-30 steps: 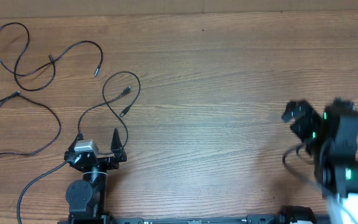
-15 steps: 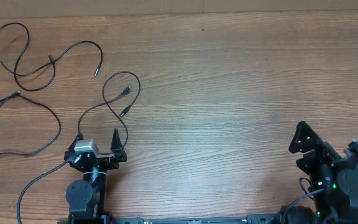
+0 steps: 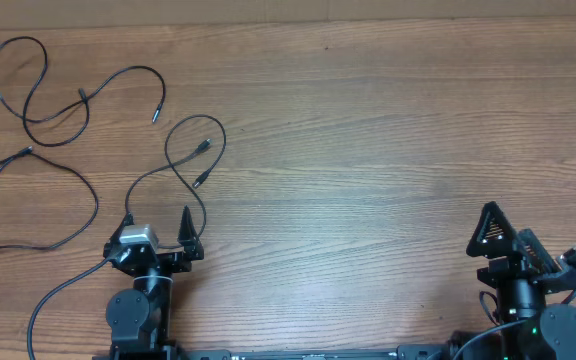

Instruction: Untangle cables

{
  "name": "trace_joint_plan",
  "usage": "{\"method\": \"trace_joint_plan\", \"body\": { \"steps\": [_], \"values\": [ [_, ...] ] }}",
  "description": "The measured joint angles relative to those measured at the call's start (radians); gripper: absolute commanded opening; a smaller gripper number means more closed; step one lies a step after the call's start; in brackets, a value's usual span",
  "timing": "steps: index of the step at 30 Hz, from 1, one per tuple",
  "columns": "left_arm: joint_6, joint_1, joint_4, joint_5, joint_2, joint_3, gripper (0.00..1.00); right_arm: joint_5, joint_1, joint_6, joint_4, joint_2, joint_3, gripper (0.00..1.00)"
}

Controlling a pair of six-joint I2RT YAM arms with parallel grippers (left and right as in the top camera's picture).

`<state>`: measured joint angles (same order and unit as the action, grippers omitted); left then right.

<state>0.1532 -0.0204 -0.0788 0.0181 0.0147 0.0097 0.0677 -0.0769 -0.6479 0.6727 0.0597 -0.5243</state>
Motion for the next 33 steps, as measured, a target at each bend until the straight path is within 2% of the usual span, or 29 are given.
{"method": "trace_joint_plan", "body": {
  "steps": [7,13,21,33],
  "values": [
    [0.000,0.000,0.000,0.000,0.000,0.000,1.00,0.000,0.006,-0.003,-0.317,-0.046,0.134,1.00],
    [0.000,0.000,0.000,0.000,0.000,0.000,0.99,0.000,0.008,-0.003,-0.348,-0.046,0.200,1.00],
    [0.000,0.000,0.000,0.000,0.000,0.000,1.00,0.000,0.007,-0.003,-0.388,-0.046,0.388,1.00],
    [0.000,0.000,0.000,0.000,0.000,0.000,0.99,0.000,0.008,-0.003,-0.486,-0.046,0.467,1.00]
  ]
}}
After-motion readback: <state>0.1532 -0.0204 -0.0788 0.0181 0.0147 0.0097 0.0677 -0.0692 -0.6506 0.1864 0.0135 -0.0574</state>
